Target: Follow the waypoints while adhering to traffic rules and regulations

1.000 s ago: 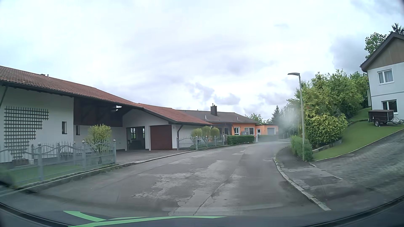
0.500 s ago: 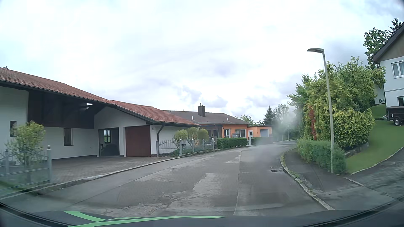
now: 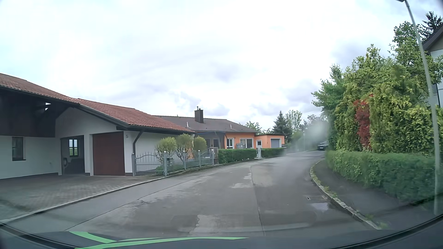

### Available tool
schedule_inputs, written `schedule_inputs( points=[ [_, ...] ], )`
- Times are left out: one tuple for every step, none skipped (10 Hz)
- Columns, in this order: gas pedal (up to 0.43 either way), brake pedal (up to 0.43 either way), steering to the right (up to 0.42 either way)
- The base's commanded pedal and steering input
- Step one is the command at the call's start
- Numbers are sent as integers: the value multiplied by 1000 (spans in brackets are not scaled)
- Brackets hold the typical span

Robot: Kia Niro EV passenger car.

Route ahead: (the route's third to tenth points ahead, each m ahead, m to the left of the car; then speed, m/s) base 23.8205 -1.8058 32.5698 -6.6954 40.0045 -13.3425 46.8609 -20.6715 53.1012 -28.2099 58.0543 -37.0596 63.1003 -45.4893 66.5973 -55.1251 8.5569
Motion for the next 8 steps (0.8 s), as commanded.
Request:
schedule_inputs(
  points=[
    [150, 0, 81],
    [157, 0, 86],
    [157, 0, 88],
    [157, 0, 89],
    [157, 0, 89],
    [157, 0, 89],
    [157, 0, 90],
    [157, 0, 90]
  ],
)
